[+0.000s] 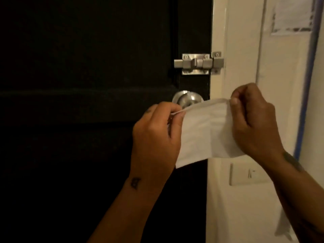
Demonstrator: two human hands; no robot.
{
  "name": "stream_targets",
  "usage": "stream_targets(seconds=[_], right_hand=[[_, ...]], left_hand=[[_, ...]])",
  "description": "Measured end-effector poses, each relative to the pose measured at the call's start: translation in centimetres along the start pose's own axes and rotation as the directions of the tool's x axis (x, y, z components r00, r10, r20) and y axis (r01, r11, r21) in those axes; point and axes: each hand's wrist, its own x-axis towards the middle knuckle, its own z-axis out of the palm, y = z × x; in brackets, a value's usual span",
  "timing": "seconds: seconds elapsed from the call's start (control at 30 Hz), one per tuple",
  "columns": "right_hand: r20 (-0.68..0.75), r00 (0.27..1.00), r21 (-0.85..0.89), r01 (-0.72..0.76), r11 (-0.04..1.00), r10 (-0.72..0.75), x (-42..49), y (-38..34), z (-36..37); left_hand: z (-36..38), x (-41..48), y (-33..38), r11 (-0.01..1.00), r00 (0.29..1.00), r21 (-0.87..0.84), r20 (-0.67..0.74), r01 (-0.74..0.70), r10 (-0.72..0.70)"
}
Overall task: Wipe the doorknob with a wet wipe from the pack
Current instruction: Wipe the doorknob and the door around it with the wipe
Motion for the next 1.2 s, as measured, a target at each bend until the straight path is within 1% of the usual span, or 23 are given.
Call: stream_targets(seconds=[0.07,0.13,0.27,0.37,0.43,0.5,0.57,0.63,0.7,0.77,0.9,0.97,1.07,1.2], right_hand=[[-0.025,0.999,-0.039,0.038,0.999,-0.039,2.2,-0.7,0.6],[-0.049,0.997,-0.09,0.052,0.995,-0.056,4.2,-1.1,1.4],[-0.033,0.999,-0.215,-0.012,0.977,0.005,6.4,-0.4,2.8],[-0.03,1.0,-0.378,-0.013,0.926,0.002,6.2,0.4,3.5],[-0.017,1.0,-0.444,-0.017,0.896,0.011,5.8,0.6,3.7],[-0.004,0.999,-0.398,-0.05,0.916,0.053,5.5,0.6,3.8],[0.008,0.986,-0.245,-0.16,0.956,0.167,5.6,0.2,3.9],[0.047,0.959,-0.105,-0.274,0.956,0.28,5.6,-0.5,4.0],[0.036,0.948,-0.041,-0.314,0.948,0.316,5.3,-1.2,4.0],[0.002,0.953,-0.05,-0.303,0.952,0.304,4.9,-1.9,4.0],[0.041,0.967,-0.086,-0.249,0.965,0.253,3.6,-3.3,5.0],[0.044,0.973,-0.132,-0.221,0.966,0.229,2.9,-3.7,5.8],[0.03,0.981,-0.227,-0.181,0.957,0.192,2.1,-3.8,7.3],[-0.067,0.992,-0.309,-0.119,0.943,0.103,1.4,-3.4,9.1]], left_hand=[[-0.4,2.3,-0.6,0.999,0.999,0.026,-0.017,-0.026,0.027],[-0.3,4.4,-1.2,0.999,1.0,0.033,0.025,-0.011,0.01],[0.8,6.3,-2.4,0.999,0.992,0.05,0.127,0.012,-0.018],[1.3,6.2,-3.3,0.998,0.988,0.057,0.155,0.019,-0.028],[1.4,5.9,-3.8,0.998,0.986,0.054,0.157,0.043,-0.051],[1.4,5.6,-4.0,0.997,0.987,0.047,0.148,0.061,-0.067],[1.4,5.5,-4.0,0.997,0.987,0.044,0.141,0.068,-0.074],[1.4,5.5,-4.0,0.996,0.987,0.051,0.141,0.076,-0.083],[1.5,5.4,-4.1,0.995,0.986,0.052,0.14,0.08,-0.087],[1.5,5.2,-4.3,0.995,0.984,0.048,0.154,0.083,-0.09],[1.5,4.9,-4.7,0.994,0.975,0.032,0.192,0.104,-0.108],[1.2,5.0,-5.2,0.994,0.975,0.048,0.196,0.101,-0.108],[0.6,5.0,-6.3,0.991,0.98,0.109,0.171,0.083,-0.101],[-0.3,5.5,-8.1,0.959,0.994,0.282,0.105,-0.002,-0.029]])
